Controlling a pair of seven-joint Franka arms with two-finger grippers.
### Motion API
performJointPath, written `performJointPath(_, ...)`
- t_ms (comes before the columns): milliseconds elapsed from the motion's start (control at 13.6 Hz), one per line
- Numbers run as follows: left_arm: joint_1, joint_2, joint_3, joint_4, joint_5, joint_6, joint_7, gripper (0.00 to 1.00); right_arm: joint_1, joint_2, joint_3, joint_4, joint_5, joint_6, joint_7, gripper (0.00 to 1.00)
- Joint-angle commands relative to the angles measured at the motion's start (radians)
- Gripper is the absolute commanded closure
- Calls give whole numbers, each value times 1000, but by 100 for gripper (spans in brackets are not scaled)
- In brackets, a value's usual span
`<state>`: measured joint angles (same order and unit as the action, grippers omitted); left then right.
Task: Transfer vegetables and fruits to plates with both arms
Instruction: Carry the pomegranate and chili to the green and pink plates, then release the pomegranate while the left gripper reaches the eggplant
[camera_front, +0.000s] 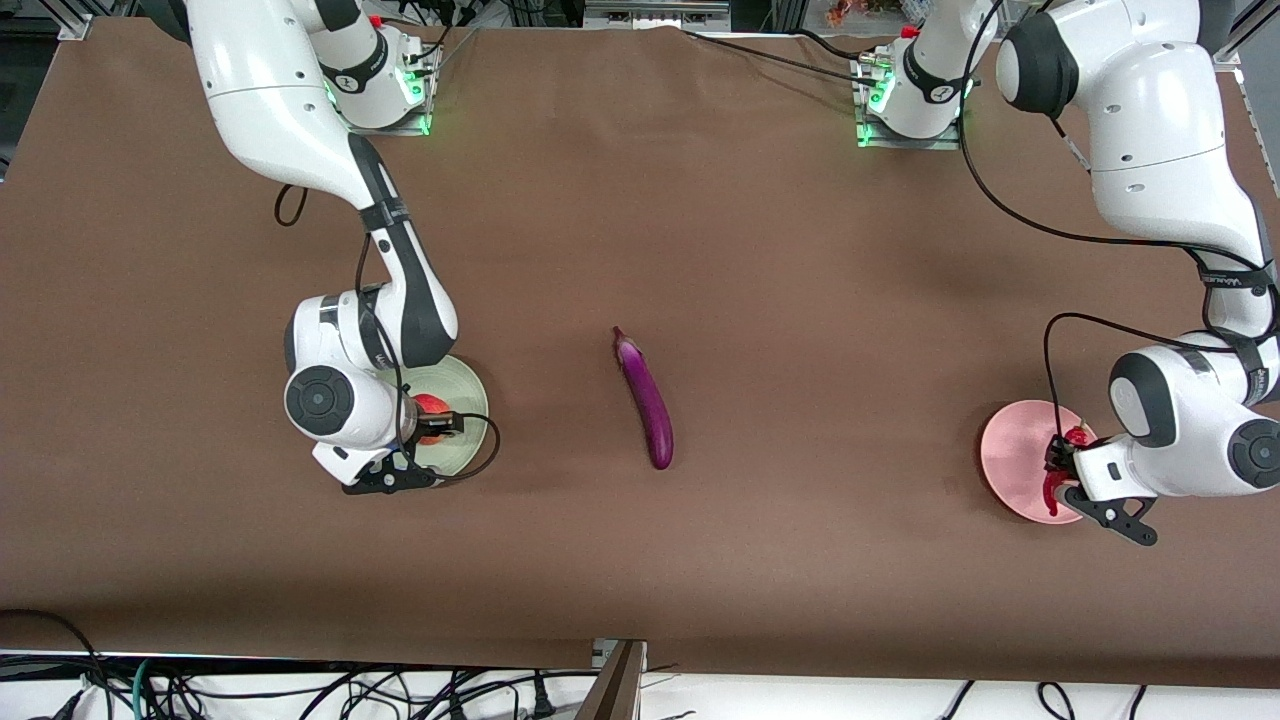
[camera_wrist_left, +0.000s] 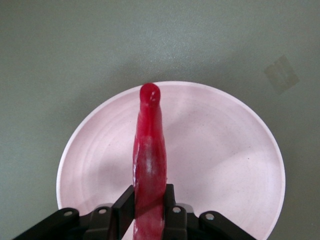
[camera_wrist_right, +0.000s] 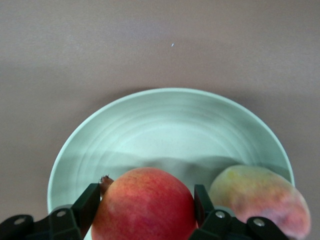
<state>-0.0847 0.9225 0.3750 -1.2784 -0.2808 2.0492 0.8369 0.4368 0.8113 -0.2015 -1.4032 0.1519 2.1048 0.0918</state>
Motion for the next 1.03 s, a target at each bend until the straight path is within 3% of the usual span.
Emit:
performJointPath(0,8,-1,-7,13,-35,3,33,0,2,2,2,-17,-8,38,-4,53)
performJointPath(73,8,-11,-5,14,-70,-12,33,0,3,2,2,-17,-8,38,0,49)
performJointPath(147,6,-22,-5,17,-84,-36,30,0,6,-1,2,-14,-6,38,0,19)
performJointPath(220,0,-31,-7,20,-86,-78,22,0,8,-7,2,-8,-6,38,-9,0)
performJointPath(513,-39,-94,-16,22,-147,-214,-131,0,-4,-99,-27,24,-29,-8,-90,0)
performJointPath(953,-275,-114,-8,17,-290,-242,-555,0,-6,-320,-99,26,-46,-222,-159,0)
